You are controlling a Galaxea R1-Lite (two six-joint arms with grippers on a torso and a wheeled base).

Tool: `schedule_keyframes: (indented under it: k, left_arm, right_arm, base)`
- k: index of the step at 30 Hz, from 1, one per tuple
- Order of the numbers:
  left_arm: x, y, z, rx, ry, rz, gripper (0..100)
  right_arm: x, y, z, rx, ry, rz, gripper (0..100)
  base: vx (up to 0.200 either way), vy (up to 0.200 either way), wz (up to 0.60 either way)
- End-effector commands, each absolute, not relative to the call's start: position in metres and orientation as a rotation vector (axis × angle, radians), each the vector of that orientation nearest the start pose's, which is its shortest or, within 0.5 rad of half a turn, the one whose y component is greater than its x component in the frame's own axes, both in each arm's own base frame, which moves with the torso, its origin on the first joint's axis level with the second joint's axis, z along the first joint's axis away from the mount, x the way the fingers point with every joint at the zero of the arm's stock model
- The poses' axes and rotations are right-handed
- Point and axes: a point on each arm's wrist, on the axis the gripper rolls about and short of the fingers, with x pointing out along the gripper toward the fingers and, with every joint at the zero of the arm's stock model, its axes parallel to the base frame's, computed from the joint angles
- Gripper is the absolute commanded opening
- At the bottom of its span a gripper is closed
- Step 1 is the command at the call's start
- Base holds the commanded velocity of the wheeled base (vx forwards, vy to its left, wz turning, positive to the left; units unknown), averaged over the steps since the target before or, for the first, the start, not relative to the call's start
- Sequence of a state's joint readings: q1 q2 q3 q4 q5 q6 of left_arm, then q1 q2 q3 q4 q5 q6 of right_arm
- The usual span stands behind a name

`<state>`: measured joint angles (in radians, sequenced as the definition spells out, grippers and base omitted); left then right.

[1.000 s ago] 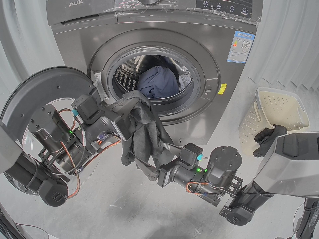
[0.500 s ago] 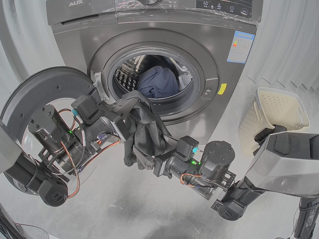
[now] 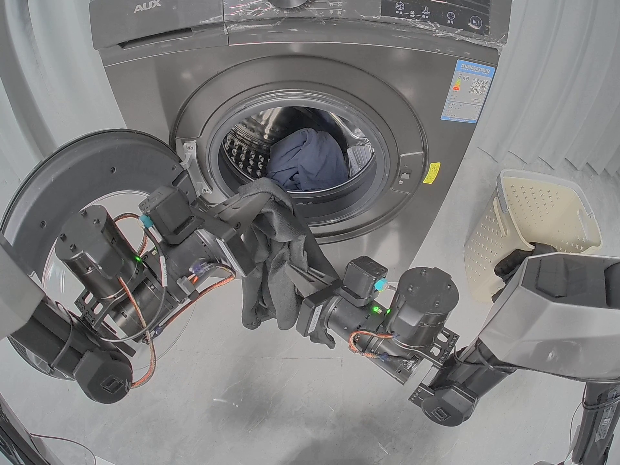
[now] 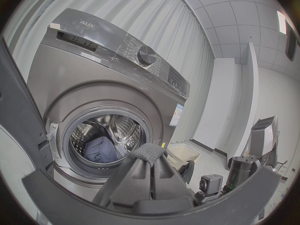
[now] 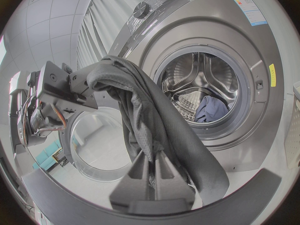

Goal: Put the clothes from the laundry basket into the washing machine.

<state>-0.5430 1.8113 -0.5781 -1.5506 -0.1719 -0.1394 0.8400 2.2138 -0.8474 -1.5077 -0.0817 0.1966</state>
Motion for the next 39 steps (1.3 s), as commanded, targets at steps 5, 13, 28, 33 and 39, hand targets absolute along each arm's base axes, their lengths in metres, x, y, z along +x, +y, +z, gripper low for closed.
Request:
schedule_keyframes:
  k: [5, 13, 28, 33, 39]
  left_arm:
    - [0.254, -0.156, 0.180, -0.189, -0.257, -0.724, 0]
    - [0.256, -0.155, 0.177, -0.187, -0.248, -0.719, 0]
    - [0.254, -0.155, 0.174, -0.184, -0.229, -0.734, 0]
    - [0.253, -0.155, 0.172, -0.194, -0.218, -0.736, 100]
    - [0.254, -0.155, 0.174, -0.215, -0.219, -0.735, 100]
  right_arm:
    - [0.252, 0.279, 0.115, 0.254, -0.064, 0.739, 0]
    - [0.246, 0.250, 0.125, 0.233, -0.044, 0.695, 0]
    - [0.242, 0.237, 0.146, 0.252, -0.095, 0.679, 0]
    - [0.239, 0.234, 0.150, 0.257, -0.105, 0.680, 0]
    - [0.237, 0.231, 0.154, 0.260, -0.112, 0.680, 0]
  base:
    - [0.000, 0.000, 0.00]
    - [0.000, 0.000, 0.00]
    - [0.000, 0.000, 0.00]
    - [0.000, 0.000, 0.00]
    - [0.000, 0.000, 0.00]
